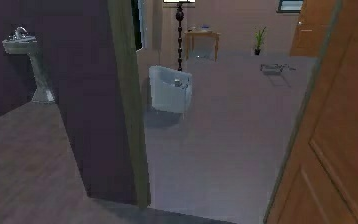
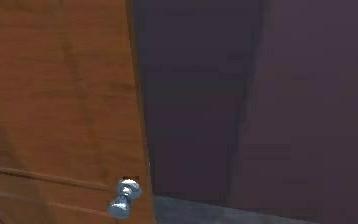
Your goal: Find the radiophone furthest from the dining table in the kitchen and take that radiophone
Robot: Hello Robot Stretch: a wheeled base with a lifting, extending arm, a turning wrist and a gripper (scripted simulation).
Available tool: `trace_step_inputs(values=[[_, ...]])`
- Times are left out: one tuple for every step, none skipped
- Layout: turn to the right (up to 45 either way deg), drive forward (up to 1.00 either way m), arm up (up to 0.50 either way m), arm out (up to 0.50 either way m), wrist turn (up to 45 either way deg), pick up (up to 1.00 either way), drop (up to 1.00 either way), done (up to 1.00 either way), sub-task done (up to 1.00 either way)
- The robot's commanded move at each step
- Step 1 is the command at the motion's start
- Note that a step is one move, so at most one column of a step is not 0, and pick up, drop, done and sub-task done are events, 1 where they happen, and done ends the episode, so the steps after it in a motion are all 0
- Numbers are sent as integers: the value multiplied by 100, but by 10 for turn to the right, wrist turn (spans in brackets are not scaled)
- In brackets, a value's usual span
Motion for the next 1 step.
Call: trace_step_inputs(values=[[30,0,0,0,0,0,0,0,0]])
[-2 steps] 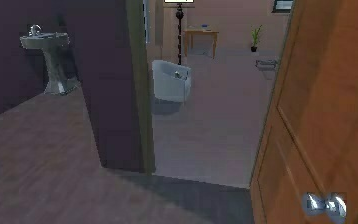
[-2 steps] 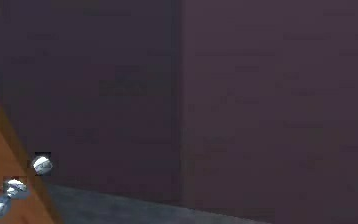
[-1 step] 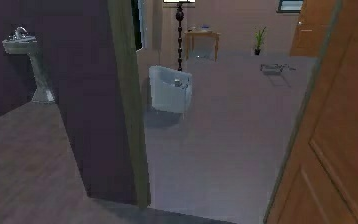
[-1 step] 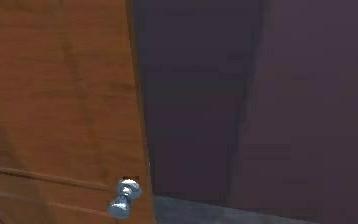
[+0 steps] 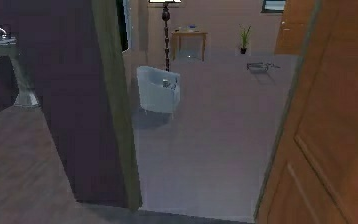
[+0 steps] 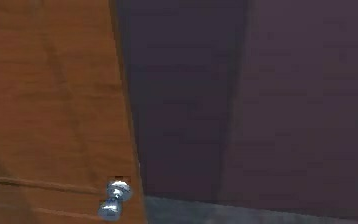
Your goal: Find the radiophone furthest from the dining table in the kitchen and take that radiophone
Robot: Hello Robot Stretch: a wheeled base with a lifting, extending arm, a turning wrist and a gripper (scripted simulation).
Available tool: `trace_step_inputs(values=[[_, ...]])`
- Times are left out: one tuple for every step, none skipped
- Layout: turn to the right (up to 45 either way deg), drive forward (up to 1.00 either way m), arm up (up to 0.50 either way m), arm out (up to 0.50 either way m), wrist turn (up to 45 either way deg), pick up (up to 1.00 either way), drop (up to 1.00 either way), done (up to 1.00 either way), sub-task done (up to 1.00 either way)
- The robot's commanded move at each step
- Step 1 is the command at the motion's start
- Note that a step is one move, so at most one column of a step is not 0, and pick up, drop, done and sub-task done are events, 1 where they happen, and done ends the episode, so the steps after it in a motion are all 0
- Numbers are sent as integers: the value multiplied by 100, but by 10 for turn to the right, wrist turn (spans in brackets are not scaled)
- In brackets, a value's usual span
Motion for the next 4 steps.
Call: trace_step_inputs(values=[[0,45,0,0,0,0,0,0,0],[60,0,0,0,0,0,0,0,0],[0,75,0,0,0,0,0,0,0],[120,0,0,0,0,0,0,0,0]])
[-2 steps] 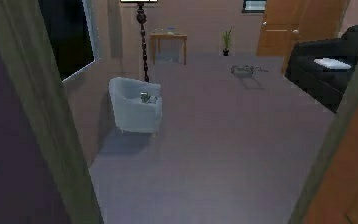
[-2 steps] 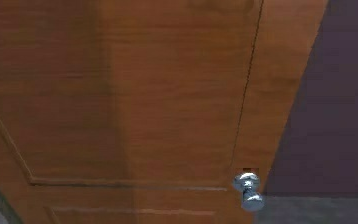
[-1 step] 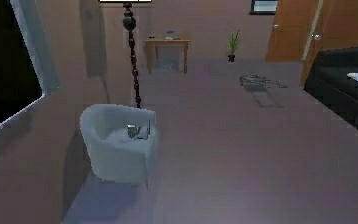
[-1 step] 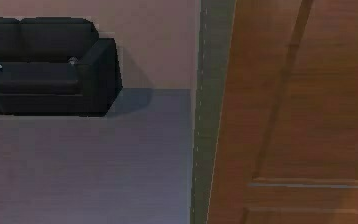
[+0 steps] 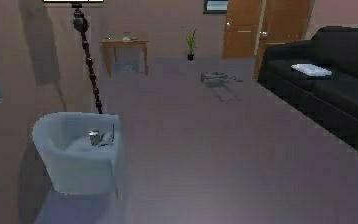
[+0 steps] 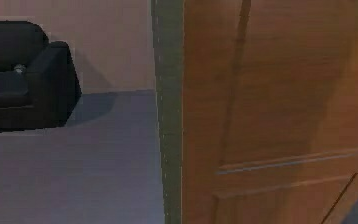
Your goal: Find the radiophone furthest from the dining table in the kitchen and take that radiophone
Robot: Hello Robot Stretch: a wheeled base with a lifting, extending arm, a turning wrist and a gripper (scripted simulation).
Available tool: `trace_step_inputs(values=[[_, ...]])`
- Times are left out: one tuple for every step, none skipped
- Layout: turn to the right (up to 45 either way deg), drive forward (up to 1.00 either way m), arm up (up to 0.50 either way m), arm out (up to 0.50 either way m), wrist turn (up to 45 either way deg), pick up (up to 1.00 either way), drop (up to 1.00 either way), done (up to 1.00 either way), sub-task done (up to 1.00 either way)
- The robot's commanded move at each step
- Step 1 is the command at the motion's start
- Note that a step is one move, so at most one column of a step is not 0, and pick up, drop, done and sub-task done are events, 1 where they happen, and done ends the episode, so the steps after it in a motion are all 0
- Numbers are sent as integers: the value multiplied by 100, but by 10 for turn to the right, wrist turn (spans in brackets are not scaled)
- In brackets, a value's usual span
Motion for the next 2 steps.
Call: trace_step_inputs(values=[[0,100,0,0,0,0,0,0,0],[210,0,0,0,0,0,0,0,0]])
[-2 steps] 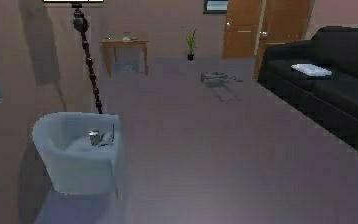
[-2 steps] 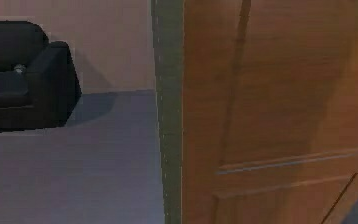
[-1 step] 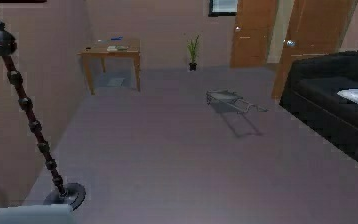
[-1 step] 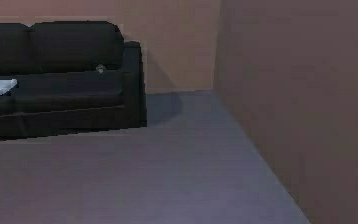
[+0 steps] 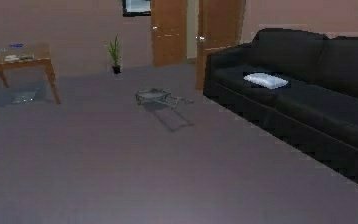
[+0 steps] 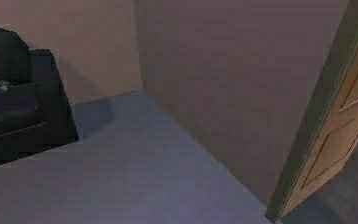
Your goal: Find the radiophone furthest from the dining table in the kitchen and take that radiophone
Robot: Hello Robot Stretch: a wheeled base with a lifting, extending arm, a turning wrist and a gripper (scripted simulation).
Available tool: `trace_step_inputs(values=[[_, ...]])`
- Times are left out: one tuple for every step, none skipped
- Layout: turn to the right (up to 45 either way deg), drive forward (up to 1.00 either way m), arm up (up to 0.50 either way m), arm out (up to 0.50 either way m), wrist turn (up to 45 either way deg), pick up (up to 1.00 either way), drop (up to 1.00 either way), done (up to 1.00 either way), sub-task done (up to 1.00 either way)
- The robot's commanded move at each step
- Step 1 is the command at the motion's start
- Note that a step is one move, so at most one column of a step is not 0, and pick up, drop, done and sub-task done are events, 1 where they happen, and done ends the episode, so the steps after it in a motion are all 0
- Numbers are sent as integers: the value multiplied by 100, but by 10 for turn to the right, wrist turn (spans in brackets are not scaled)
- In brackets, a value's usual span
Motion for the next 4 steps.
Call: trace_step_inputs(values=[[0,5,0,0,0,0,0,0,0],[-210,0,0,0,0,0,0,0,0],[0,100,0,0,0,0,0,0,0],[-30,0,0,0,0,0,0,0,0]])
